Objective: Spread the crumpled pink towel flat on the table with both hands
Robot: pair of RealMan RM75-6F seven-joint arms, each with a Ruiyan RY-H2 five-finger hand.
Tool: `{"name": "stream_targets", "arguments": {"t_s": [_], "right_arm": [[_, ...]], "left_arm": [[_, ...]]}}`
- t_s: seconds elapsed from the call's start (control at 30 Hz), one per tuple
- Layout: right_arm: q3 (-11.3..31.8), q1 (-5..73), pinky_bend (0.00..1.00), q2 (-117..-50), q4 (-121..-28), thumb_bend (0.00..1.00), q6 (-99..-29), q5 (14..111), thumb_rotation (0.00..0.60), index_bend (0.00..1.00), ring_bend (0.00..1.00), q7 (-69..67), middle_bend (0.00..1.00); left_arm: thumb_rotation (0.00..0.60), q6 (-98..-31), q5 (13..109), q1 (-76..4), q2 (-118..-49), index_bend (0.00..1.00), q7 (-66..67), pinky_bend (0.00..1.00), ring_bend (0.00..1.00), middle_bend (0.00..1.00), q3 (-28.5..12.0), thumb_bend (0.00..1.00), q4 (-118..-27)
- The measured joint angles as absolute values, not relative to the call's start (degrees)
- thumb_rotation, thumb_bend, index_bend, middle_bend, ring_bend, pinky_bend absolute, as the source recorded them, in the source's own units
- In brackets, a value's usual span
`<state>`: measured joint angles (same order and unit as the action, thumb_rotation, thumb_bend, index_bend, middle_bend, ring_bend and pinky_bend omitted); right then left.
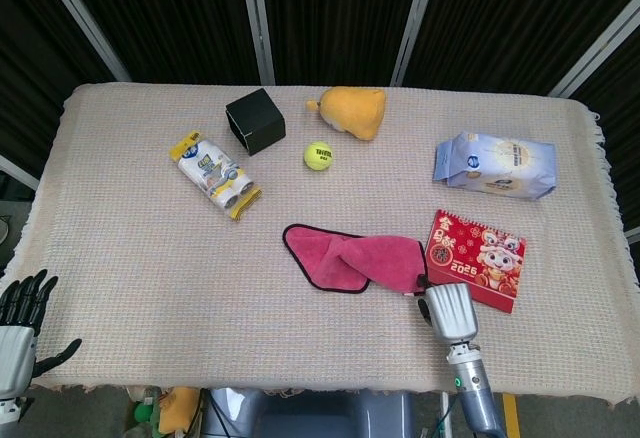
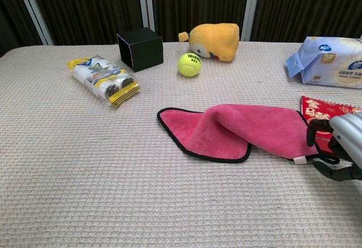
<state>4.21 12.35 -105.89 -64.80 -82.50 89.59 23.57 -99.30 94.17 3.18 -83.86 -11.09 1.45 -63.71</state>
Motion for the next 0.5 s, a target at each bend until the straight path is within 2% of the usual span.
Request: {"name": "stream_targets", "arguments": {"t_s": [0.13,0.3,0.5], "right_arm": [[4.54,12.51,0.97,-106.42,-63.55,0.32,-82.30,88.98,0.600,0.40,1.00,23.01,1.00],[4.51,12.58,0.97,-107.13,-62.09,0.32,-82.09,88.45,0.600,0.26,1.00,21.89,1.00],[4.35,12.60,0.97,-108.19,-59.93,0.32,-81.98,88.03,0.600,0.22,1.00,20.45,1.00]], "left_arm": [[0.600,-99.26,94.22,3.09,-83.92,0.00,-11.05,0.00,0.00,0.00,1.43,0.00,-63.75],[0.600,-98.87,93.99,3.00,-83.89,0.00,-11.01,0.00,0.00,0.00,1.39,0.00,-64.03],[0.600,-98.81,93.96,3.01,-83.84,0.00,-10.94,0.00,0.00,0.00,1.42,0.00,-64.28]]}}
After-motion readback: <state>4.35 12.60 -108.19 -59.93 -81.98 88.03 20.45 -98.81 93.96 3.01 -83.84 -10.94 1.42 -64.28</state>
